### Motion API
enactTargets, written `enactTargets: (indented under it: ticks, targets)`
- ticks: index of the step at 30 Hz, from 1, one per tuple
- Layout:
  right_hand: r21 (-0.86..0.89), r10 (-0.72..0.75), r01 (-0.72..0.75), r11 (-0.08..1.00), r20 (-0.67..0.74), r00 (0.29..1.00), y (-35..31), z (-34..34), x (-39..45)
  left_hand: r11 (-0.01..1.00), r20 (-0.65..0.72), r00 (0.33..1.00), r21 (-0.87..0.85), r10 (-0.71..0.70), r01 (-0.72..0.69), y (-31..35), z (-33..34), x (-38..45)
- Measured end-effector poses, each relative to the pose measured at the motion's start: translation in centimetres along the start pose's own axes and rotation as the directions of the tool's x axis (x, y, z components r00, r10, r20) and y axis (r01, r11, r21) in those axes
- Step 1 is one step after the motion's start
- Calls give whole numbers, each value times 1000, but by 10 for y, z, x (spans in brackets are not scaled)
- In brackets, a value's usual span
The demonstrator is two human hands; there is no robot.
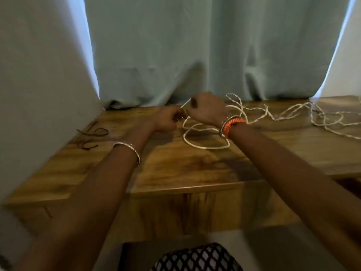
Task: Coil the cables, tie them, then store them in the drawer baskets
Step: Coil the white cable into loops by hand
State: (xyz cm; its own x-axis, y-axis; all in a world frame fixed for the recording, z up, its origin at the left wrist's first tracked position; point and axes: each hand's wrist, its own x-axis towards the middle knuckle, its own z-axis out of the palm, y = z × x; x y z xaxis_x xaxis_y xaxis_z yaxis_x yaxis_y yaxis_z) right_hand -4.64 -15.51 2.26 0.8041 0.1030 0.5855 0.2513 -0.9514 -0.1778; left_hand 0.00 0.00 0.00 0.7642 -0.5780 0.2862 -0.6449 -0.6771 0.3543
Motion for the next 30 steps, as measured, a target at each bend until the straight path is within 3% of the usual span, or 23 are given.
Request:
enactTargets:
  ticks: [4, 11, 14, 19, 24, 27, 28, 30]
  targets:
    - [-52, -65, 72, 996, 123, 990, 3, 22, -40, 997, -48, 999, -72, 23, -27, -1, 30, -10]
    - [99, -66, 42, 994, 257, 964, 28, 37, -44, 969, -117, 993, -248, -31, 1, -1, 59, 3]
    - [126, -135, 103, 987, 271, 953, 43, 37, -45, 996, -130, 991, -92, -32, 21, -7, 60, 10]
    - [38, -120, 114, 993, 289, 950, 84, 15, -57, 986, -237, 971, 154, -30, 68, -17, 62, 14]
    - [-261, 60, 25, 965, 314, 948, 135, -19, -66, 955, -333, 942, 261, -49, 142, -32, 56, 21]
    - [-393, 206, -102, 914, 232, 951, 146, -31, -64, 939, -298, 954, 322, -21, 121, -39, 57, 30]
    - [-372, 202, -139, 918, 136, 970, 142, -32, -60, 935, -293, 956, 333, -23, 125, -39, 58, 33]
    - [-164, 161, -177, 971, -103, 982, 121, -27, -45, 928, -374, 927, 334, -30, 165, -38, 58, 40]
